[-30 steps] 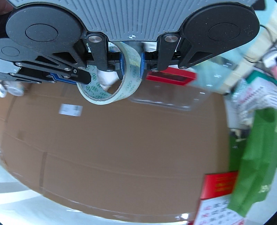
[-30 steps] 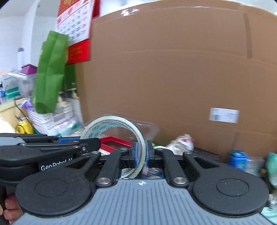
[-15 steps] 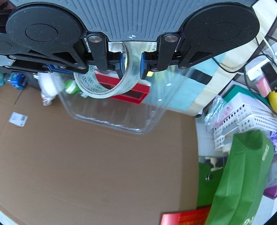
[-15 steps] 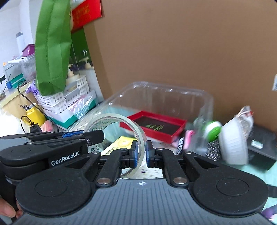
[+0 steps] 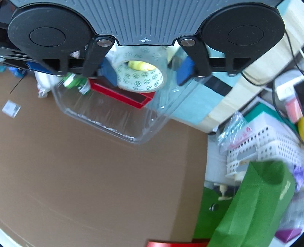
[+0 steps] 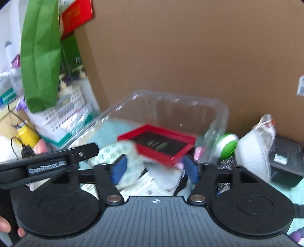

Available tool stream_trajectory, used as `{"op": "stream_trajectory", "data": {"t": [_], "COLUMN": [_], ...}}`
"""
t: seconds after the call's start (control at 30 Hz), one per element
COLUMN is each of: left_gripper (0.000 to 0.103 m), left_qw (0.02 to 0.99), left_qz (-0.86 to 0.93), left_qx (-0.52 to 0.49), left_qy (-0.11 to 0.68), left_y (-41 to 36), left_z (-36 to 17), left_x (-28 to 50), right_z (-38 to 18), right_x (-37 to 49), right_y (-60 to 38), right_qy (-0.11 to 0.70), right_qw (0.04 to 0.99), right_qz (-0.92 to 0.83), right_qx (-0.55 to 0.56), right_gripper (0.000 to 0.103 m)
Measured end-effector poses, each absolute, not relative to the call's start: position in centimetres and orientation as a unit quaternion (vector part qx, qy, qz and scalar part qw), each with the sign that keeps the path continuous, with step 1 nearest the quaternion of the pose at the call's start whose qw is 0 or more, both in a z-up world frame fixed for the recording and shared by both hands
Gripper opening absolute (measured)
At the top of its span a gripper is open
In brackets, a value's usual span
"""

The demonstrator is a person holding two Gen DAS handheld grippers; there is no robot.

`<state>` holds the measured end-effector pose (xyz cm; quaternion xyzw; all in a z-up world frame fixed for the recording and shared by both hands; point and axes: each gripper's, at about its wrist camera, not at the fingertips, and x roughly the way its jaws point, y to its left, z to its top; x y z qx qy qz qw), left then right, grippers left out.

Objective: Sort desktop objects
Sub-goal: 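Carry the tape roll into the clear plastic container and open both grippers, then move both grippers back over the table toward the purple figure keychain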

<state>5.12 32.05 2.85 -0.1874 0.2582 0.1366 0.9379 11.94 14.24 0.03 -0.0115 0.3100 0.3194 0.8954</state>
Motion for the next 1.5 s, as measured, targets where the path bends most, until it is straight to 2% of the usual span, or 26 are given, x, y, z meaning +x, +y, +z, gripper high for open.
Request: {"op": "stream_trajectory", "data": {"t": [0.07, 0.17, 0.2, 0.83, 1.2, 1.5], "left_gripper": [0.092, 0.103, 0.103, 0.103, 0.103, 0.103], "left_qw": [0.938, 0.938, 0.939, 0.944, 0.952, 0.952], "left_qz": [0.126, 0.125, 0.122, 0.093, 0.055, -0.040], "left_qx": [-0.200, -0.208, -0.207, -0.185, -0.152, -0.146], "left_qy": [0.252, 0.247, 0.244, 0.258, 0.260, 0.266], "left_y": [32.3, 31.9, 31.6, 26.7, 19.1, 11.7], "left_z": [3.0, 3.1, 3.2, 4.2, 4.9, 3.0], "left_x": [5.1, 5.0, 5.0, 3.0, 0.9, 0.2], "right_z": [0.3, 0.8, 0.9, 0.9, 1.8, 0.2], "right_x": [12.1, 12.1, 12.1, 11.0, 7.5, 5.0], "right_y": [13.1, 11.7, 11.3, 5.5, -2.2, -11.4], "right_qy": [0.308, 0.295, 0.288, 0.286, 0.259, 0.264], "right_qw": [0.893, 0.899, 0.901, 0.903, 0.915, 0.938], "right_qz": [0.327, 0.325, 0.324, 0.317, 0.305, 0.219], "right_qx": [0.007, 0.023, 0.025, 0.050, 0.054, 0.061], "right_gripper": [0.078, 0.098, 0.099, 0.103, 0.103, 0.103]}}
